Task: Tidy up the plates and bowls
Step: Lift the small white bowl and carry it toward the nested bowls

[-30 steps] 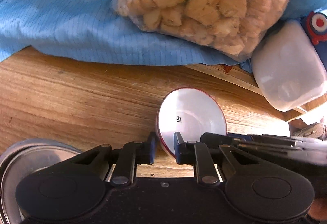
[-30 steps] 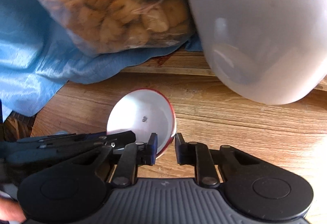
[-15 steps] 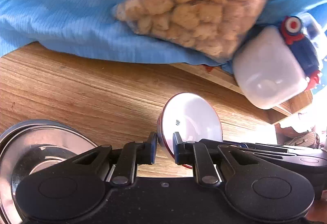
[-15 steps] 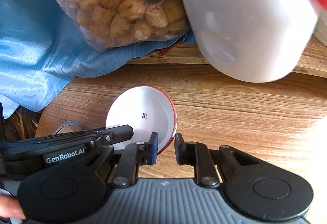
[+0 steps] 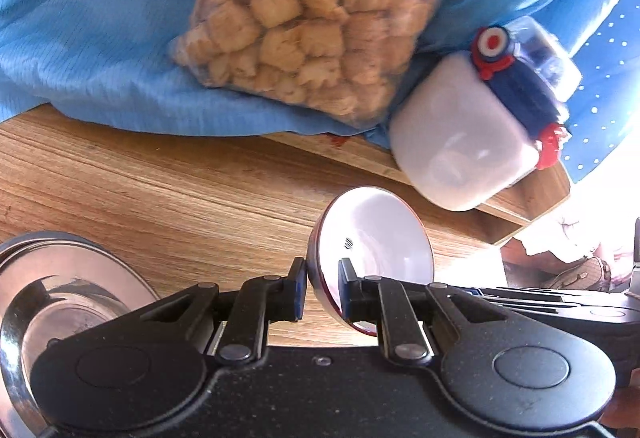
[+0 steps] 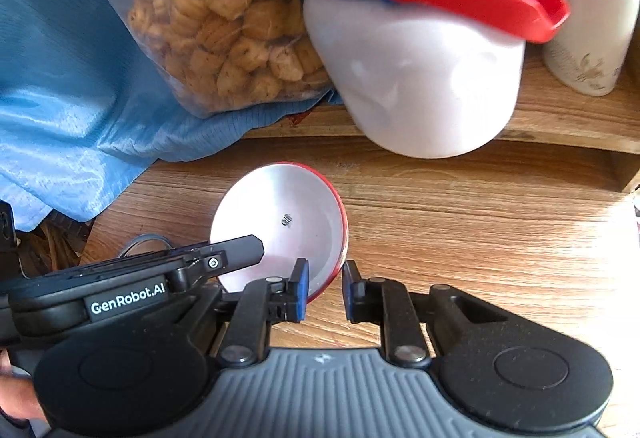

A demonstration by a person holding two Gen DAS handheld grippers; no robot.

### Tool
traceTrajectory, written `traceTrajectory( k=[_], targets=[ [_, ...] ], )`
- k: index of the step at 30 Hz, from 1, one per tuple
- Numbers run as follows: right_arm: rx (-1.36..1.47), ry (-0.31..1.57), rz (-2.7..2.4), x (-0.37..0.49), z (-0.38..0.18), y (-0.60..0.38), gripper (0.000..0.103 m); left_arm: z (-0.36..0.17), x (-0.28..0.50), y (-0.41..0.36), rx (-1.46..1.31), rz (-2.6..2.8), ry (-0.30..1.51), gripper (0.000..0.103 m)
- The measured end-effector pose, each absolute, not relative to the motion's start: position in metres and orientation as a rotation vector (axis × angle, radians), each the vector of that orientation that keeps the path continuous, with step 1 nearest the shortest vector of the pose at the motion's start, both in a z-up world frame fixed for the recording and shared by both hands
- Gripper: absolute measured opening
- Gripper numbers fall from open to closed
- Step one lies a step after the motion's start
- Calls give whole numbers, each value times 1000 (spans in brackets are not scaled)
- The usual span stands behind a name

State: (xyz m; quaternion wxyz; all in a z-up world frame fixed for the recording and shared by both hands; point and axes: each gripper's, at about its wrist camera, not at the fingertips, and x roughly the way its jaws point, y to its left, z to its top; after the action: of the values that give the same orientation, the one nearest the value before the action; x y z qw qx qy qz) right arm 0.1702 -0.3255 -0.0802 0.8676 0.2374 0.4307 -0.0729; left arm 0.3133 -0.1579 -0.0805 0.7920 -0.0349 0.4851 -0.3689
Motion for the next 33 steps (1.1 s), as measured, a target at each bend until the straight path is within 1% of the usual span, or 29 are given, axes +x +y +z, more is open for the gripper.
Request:
traceTrajectory(
  k=[11, 33],
  targets=[
    [517, 889, -111, 138, -69, -342, 20, -61, 277, -166, -70, -772, 987, 17],
    [456, 925, 19, 89, -62, -348, 20, -50, 213, -160, -101, -698, 994, 17]
  ],
)
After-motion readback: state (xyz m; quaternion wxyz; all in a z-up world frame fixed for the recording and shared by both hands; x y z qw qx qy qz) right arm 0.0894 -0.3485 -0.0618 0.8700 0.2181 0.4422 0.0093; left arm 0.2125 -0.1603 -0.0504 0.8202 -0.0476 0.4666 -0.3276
